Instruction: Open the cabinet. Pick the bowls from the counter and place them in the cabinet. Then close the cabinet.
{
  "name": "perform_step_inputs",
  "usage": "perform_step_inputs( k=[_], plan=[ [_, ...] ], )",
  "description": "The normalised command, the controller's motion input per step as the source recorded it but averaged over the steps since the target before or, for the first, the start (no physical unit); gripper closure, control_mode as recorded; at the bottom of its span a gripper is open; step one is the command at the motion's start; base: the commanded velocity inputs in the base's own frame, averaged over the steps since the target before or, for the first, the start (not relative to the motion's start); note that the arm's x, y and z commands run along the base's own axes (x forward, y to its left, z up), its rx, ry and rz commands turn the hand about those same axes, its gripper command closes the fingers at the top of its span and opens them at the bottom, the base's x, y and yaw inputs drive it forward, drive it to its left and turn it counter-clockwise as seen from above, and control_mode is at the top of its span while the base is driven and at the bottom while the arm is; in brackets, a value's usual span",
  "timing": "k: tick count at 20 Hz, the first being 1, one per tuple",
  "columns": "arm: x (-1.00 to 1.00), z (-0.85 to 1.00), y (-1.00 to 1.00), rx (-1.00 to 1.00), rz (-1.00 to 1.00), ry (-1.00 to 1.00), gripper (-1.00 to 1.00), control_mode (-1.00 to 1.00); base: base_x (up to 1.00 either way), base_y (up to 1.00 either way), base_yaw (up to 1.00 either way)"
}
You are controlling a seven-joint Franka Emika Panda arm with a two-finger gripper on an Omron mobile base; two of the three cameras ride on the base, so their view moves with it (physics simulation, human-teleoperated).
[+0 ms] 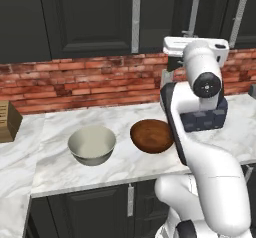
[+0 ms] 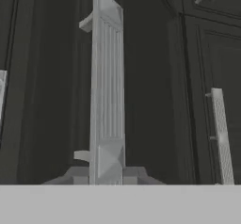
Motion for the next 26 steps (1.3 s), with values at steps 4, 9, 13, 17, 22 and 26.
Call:
perform_step_inputs(
  k=[4, 9, 13, 17, 22, 26],
  plan=[
    [-0.45, 0.0, -0.32, 0.0, -0.11, 0.0, -1.0, -1.0, 0.0, 0.0, 0.0],
    [-0.47, 0.0, 0.0, 0.0, 0.0, 0.0, -1.0, -1.0, 0.0, 0.0, 0.0],
    [-0.99, 0.11, 0.26, 0.0, 0.0, -0.02, -1.0, -1.0, 0.0, 0.0, 0.0],
    [-0.61, 0.17, 0.84, -0.08, -0.14, 0.11, -1.0, -1.0, 0.0, 0.0, 0.0],
    [-0.12, 0.02, 0.75, -0.14, -0.31, 0.35, -1.0, -1.0, 0.0, 0.0, 0.0],
    [0.28, 0.05, 0.53, -0.15, -0.31, 0.28, -1.0, -1.0, 0.0, 0.0, 0.0]
  ],
)
